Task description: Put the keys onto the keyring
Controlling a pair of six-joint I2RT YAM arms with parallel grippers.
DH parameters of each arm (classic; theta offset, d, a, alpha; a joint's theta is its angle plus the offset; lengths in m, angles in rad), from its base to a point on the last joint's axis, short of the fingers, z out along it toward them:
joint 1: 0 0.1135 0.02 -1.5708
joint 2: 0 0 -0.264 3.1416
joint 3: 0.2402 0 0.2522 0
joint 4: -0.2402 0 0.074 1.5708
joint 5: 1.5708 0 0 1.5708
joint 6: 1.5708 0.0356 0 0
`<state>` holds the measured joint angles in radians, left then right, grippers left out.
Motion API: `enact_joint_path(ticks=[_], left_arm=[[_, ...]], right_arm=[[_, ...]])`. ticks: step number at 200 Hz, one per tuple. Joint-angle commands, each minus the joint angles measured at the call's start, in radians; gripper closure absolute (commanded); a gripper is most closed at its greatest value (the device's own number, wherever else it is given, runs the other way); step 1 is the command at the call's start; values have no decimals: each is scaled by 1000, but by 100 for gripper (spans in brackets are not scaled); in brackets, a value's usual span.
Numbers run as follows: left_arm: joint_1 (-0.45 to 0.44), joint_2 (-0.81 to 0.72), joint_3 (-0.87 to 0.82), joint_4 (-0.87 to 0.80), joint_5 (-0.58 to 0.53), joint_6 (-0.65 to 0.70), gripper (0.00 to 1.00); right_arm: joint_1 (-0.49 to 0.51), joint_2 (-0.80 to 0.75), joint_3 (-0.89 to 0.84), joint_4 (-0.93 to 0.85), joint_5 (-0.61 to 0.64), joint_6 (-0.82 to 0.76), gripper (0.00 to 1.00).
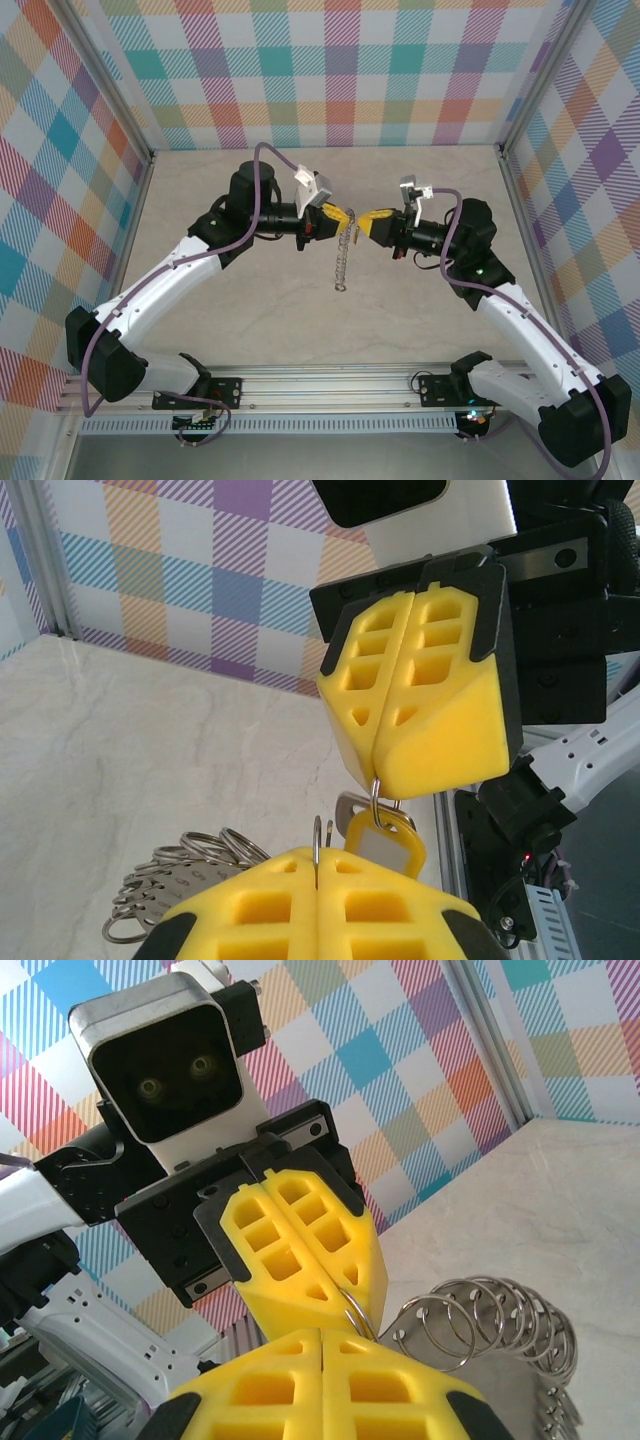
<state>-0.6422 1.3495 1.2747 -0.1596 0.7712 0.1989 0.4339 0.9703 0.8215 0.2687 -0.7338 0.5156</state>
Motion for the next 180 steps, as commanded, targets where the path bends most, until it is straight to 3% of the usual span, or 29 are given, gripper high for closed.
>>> enact_joint_path(ticks=[1,101,180], left_arm=[[-17,-3,39,12,36,-4,100],[-22,-3,51,14,46,-12,100],[-22,-28,41,45,103,-53,100]], right_arm=[[11,9,43,53,7,-2,100],[31,54,56,64,22,-6,100],[31,41,8,28,177,-53,100]])
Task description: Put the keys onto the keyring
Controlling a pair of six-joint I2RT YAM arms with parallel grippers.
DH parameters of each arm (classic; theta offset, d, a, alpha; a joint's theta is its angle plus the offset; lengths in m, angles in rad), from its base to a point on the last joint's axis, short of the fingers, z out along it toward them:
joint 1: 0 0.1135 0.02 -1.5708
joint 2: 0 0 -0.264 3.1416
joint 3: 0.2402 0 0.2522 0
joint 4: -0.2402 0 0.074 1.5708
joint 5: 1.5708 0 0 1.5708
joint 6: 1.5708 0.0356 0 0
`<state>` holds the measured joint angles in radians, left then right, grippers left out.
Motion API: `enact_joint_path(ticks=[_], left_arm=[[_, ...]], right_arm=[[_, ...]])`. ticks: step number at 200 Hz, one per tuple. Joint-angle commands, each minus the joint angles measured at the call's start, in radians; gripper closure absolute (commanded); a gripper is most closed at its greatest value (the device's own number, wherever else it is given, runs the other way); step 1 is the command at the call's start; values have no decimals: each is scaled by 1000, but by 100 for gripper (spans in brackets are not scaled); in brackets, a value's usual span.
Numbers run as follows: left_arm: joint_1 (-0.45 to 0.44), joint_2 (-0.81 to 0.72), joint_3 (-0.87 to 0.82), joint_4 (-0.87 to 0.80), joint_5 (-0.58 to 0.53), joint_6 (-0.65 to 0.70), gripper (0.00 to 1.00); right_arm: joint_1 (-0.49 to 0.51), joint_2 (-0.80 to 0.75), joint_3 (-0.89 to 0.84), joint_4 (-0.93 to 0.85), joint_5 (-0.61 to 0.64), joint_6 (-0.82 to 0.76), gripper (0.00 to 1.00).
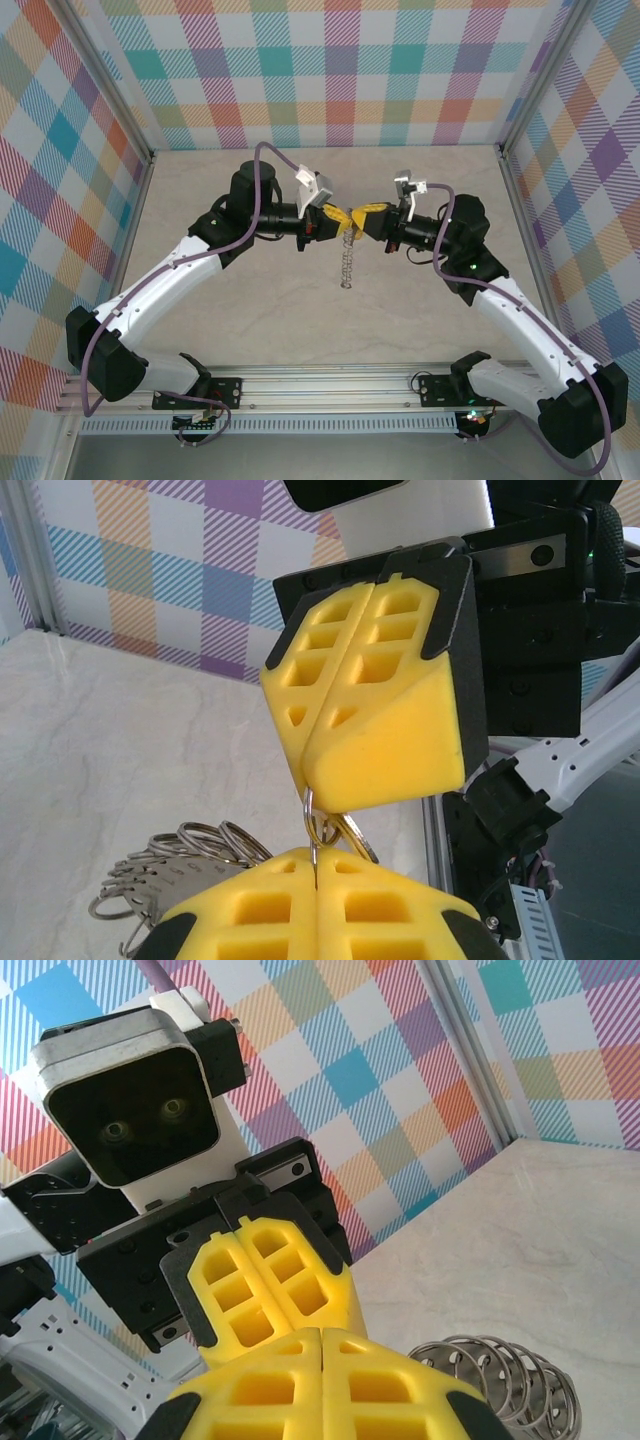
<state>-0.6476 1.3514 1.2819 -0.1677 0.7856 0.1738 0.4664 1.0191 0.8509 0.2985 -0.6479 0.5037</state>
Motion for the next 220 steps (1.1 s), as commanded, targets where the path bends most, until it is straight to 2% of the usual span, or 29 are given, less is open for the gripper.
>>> enact_joint_path(ticks=[1,140,171,220], left_arm=[[-17,-30,33,54,89,-27,100],[-17,-71,-2,135,59,-72,100],[-17,-86,-30,193,29,-98,100],[-16,-95,-56,273,-27,-136,100]], right_arm=[[-2,-8,-23,-3,92,-41,100],[-3,-65,-102,-38,147,-50,100],[-2,-49,-102,-12,101,-25,100],[-2,12,-76,67,-82,54,100]])
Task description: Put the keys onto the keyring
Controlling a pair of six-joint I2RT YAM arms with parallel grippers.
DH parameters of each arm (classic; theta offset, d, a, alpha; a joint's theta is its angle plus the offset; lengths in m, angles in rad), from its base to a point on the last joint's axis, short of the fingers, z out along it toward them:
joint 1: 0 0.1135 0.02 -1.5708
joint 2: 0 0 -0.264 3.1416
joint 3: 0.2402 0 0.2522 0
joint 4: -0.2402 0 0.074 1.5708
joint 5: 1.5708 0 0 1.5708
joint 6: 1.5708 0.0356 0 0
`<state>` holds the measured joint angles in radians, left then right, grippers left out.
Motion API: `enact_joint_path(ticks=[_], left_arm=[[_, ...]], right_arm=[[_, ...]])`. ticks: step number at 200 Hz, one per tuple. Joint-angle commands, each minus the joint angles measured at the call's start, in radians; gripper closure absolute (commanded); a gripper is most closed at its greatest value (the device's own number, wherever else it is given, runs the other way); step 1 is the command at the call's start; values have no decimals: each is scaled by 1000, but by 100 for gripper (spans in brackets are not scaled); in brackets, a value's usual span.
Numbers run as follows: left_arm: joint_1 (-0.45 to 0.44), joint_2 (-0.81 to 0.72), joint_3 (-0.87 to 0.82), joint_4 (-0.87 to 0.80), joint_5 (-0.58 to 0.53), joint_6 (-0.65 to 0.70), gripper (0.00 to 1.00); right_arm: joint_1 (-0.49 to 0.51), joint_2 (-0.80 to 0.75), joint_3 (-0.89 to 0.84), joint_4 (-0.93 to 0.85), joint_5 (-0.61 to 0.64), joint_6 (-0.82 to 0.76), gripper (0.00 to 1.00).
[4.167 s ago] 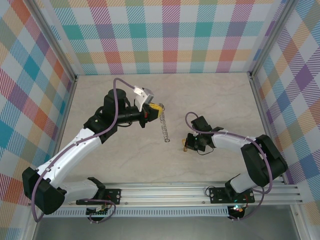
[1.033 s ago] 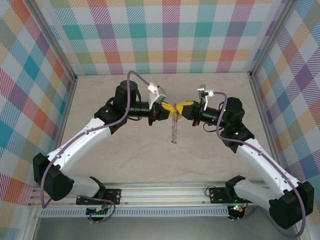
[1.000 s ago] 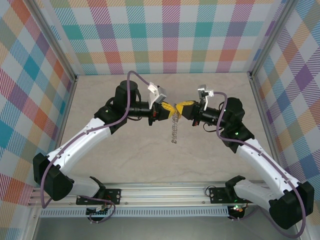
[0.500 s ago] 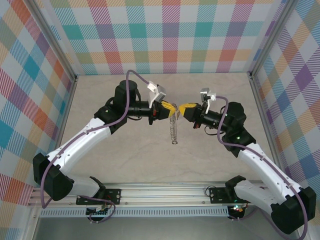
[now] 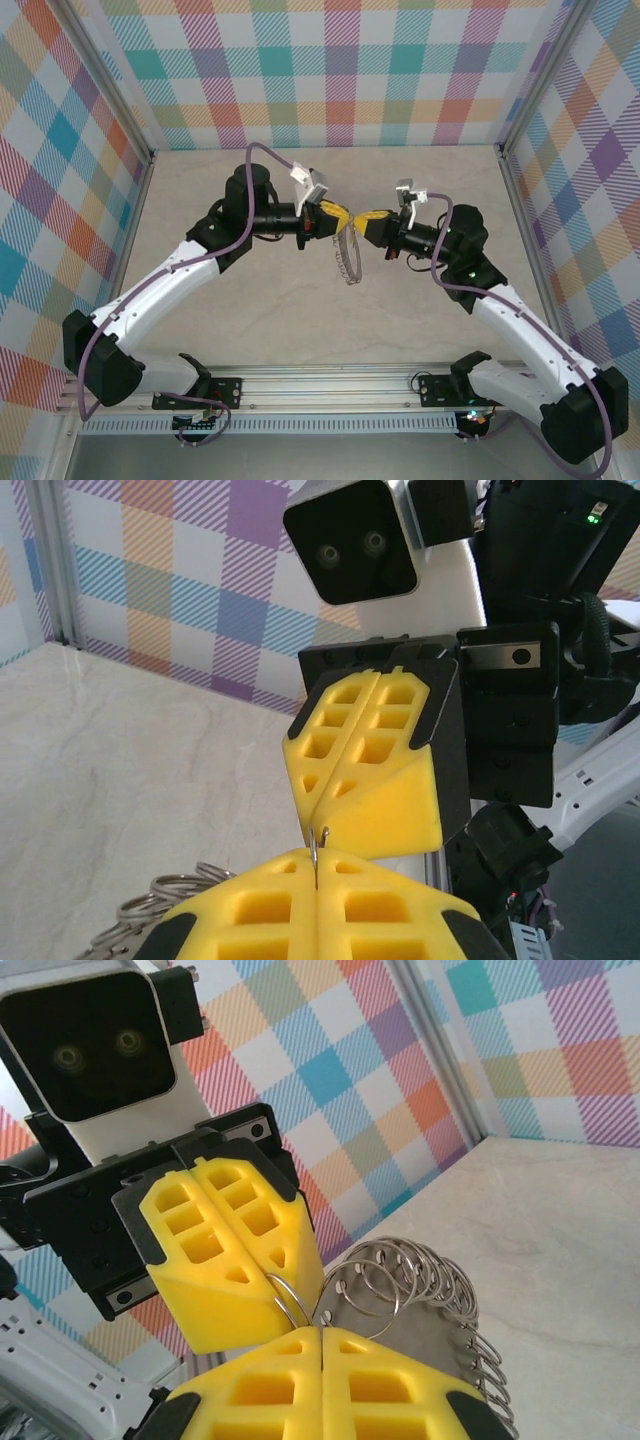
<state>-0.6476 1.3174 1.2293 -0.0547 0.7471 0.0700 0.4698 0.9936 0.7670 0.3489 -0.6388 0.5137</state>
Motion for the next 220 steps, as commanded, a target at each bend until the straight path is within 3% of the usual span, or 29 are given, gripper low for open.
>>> enact_joint_path(ticks=[1,42,60,68,82,135,220], left_arm=[[-16,-62,-4,161,11,-32,100],[-17,-55,-13,180,-26,-45,100],[-17,-56,-24,199,-41,-53,100],[-16,-56,-30,208,-50,-55,100],[-17,-53,-36,217,-55,-60,100],[-17,-27,-34,270,-50,-119,100],[-15,51,-57,502,24,-328,100]], right_arm=[[-5,39,9,18,-95,45,100],[-6,53,15,33,-143,70,100],[-28,25,7,15,-122,84,66],[-50,4,-3,17,-110,97,57],[-93,-30,-15,25,-98,121,51],[-133,-55,18,50,-29,172,48],[-122,45,1,443,17,400,50]])
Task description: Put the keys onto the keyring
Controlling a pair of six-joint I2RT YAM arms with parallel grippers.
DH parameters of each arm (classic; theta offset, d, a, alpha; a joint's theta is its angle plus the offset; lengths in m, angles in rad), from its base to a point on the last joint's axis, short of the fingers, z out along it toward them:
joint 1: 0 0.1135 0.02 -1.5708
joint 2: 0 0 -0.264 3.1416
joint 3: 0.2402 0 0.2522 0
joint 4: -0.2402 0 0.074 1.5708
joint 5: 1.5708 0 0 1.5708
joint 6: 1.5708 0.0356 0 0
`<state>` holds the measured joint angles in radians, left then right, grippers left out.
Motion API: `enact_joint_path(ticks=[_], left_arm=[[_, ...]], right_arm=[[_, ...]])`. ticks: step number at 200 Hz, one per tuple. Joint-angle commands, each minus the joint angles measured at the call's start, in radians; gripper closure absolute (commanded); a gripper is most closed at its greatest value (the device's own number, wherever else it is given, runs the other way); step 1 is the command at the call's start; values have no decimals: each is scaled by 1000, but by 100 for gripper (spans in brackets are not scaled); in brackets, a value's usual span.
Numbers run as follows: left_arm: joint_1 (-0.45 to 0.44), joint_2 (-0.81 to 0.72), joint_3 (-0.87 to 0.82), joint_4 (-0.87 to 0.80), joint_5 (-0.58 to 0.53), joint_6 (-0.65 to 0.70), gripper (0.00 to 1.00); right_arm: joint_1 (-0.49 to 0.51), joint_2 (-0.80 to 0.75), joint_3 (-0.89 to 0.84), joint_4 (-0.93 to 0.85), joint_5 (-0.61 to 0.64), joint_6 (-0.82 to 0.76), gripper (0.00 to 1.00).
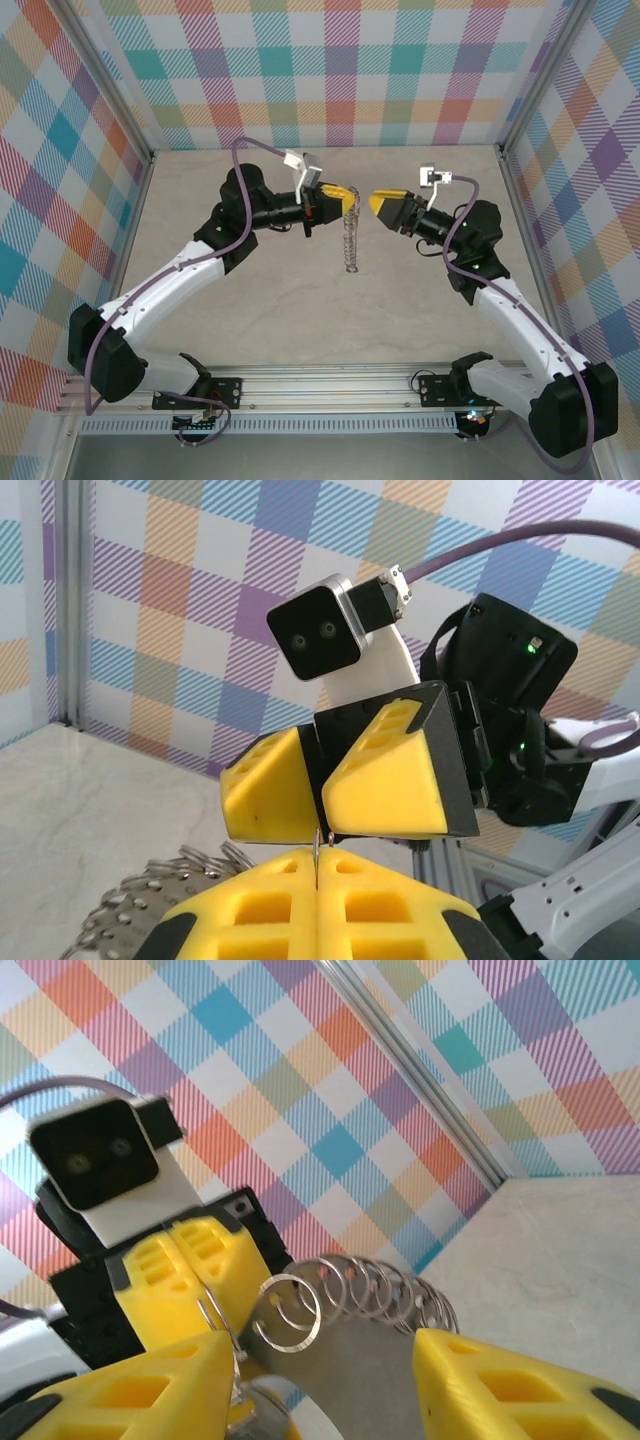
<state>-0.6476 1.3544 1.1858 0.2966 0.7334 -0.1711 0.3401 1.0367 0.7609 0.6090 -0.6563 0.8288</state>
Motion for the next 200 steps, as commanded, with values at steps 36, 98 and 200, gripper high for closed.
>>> enact_joint_path(ticks=[36,98,200], left_arm=[[-15,30,-14,182,44,-118,100],[-15,31,-11,193,39,-123,100],[-15,36,-8,202,38,-130,100]], right_arm=[[27,18,-14,270,60,127,54],[66,44,-34,272,69,111,57],[91,52,-56,270,50,105,76]])
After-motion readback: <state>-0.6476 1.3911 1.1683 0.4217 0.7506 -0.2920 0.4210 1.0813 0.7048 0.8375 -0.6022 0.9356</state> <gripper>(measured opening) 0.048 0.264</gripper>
